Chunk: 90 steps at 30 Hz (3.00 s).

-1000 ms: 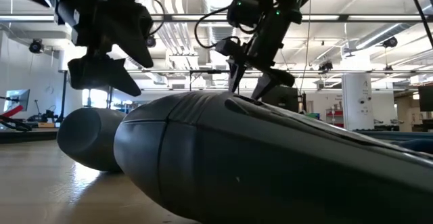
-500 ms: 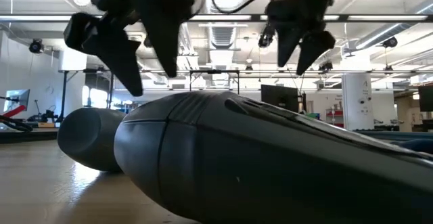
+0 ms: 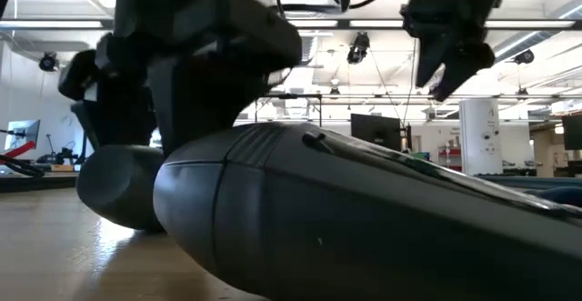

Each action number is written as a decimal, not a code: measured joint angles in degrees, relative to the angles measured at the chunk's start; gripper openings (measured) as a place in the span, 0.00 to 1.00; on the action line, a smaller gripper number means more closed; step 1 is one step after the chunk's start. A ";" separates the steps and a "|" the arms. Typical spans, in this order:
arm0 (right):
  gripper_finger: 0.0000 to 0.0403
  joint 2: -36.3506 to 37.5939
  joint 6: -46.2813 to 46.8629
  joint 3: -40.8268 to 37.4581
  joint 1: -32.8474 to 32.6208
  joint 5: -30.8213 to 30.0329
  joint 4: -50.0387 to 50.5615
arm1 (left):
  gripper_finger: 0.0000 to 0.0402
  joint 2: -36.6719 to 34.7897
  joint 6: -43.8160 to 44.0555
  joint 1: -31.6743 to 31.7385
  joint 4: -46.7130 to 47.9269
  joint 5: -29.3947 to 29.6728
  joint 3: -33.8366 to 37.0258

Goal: Pick & Place Travel size toiletries
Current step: Put the deodorant into the blue basket

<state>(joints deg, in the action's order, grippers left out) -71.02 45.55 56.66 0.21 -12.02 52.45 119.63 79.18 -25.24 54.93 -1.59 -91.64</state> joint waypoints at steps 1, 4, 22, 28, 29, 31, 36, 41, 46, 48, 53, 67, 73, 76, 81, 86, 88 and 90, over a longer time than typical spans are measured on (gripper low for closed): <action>0.86 0.57 0.37 -0.48 -0.02 0.11 -0.06 | 0.80 0.10 -0.61 0.08 0.50 0.27 0.00; 0.84 1.29 0.80 -1.56 0.06 0.02 -1.15 | 0.65 0.10 -2.02 0.48 2.04 2.19 0.02; 0.79 -13.37 -4.85 12.80 8.62 1.72 -4.86 | 0.52 -38.69 -14.98 24.94 12.23 25.67 18.45; 0.83 -16.94 -2.25 16.41 11.51 1.78 -1.40 | 0.52 -49.35 -27.84 45.70 -14.69 9.99 39.05; 0.84 -17.36 -1.88 16.71 11.56 1.79 -0.47 | 0.52 -49.75 -28.71 47.50 -16.29 9.47 41.02; 0.85 -18.06 -0.64 17.15 11.50 1.83 0.45 | 0.55 -50.13 -30.32 49.98 -17.82 10.12 43.69; 0.87 -19.14 0.90 17.12 10.71 2.48 1.53 | 0.81 -49.54 -33.33 52.55 -22.15 10.84 45.65; 0.85 -18.92 -0.73 15.88 8.97 5.86 1.81 | 0.97 -49.98 -34.44 51.70 -20.00 9.39 43.37; 0.82 -18.30 -5.85 13.79 2.79 7.31 2.87 | 0.95 -52.82 -34.73 39.52 -22.00 2.92 39.81; 0.81 -18.30 -5.90 12.89 -0.98 7.96 3.51 | 0.93 -53.15 -36.76 29.25 -25.93 3.98 38.68; 0.79 -18.23 -2.20 11.16 -11.32 7.83 4.26 | 0.90 -46.68 -40.82 0.66 -35.52 22.54 38.12; 0.86 -18.65 16.81 10.58 -31.70 8.57 -6.84 | 0.89 -16.97 -43.34 -13.08 -17.69 21.44 11.22; 0.87 -21.48 15.77 10.77 -36.42 7.48 -21.70 | 0.83 -19.51 -46.17 -13.73 -12.22 19.87 11.17; 0.84 -25.95 12.78 13.22 -37.65 7.31 -25.14 | 0.80 -23.31 -46.15 -14.44 -13.10 19.20 15.71; 0.81 -35.21 12.05 20.90 -39.02 4.66 -24.04 | 0.80 -30.74 -45.30 -14.68 -20.99 19.15 25.80; 0.78 -44.17 11.01 30.04 -38.60 1.52 -20.32 | 0.81 -37.67 -43.44 -14.77 -29.55 18.77 35.19; 0.77 -47.35 11.29 33.25 -38.36 1.18 -17.82 | 0.81 -40.42 -42.87 -14.97 -32.14 18.48 38.05; 0.76 -49.95 11.46 35.89 -38.12 1.75 -17.20 | 0.81 -42.80 -42.77 -15.19 -33.43 18.21 40.38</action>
<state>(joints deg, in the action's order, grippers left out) -120.98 57.01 92.55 -37.91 -10.27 35.24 76.83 36.42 -40.44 21.50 16.62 -51.26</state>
